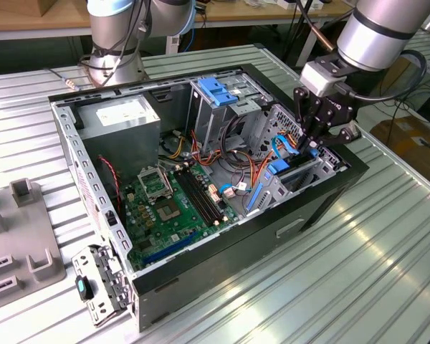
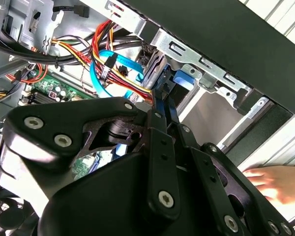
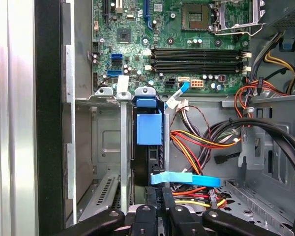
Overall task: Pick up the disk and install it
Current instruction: 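Insert the second disk wire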
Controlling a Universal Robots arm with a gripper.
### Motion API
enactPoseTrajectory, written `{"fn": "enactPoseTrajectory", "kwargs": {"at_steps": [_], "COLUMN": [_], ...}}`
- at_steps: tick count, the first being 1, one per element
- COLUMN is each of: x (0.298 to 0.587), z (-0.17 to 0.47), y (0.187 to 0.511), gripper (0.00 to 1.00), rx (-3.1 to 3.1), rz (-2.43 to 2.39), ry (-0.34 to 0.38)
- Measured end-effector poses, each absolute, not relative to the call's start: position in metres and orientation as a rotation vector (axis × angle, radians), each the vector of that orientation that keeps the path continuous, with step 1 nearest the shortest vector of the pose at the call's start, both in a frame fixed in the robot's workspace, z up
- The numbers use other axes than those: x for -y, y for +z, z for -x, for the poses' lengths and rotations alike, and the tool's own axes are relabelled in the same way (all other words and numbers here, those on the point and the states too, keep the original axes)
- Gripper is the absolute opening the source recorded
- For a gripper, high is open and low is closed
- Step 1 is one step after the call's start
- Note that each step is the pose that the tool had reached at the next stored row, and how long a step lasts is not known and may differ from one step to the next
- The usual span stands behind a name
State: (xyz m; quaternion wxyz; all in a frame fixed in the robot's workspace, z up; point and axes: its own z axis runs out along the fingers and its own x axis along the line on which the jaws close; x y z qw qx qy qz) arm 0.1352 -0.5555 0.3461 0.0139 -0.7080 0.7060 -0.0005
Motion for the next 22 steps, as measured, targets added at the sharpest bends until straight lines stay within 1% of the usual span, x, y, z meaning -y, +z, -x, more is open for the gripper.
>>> {"fn": "enactPoseTrajectory", "kwargs": {"at_steps": [22], "x": [0.5555], "z": [-0.1352], "y": [0.3503], "gripper": [0.16], "rx": [-2.198], "rz": [2.205], "ry": [-0.001]}}
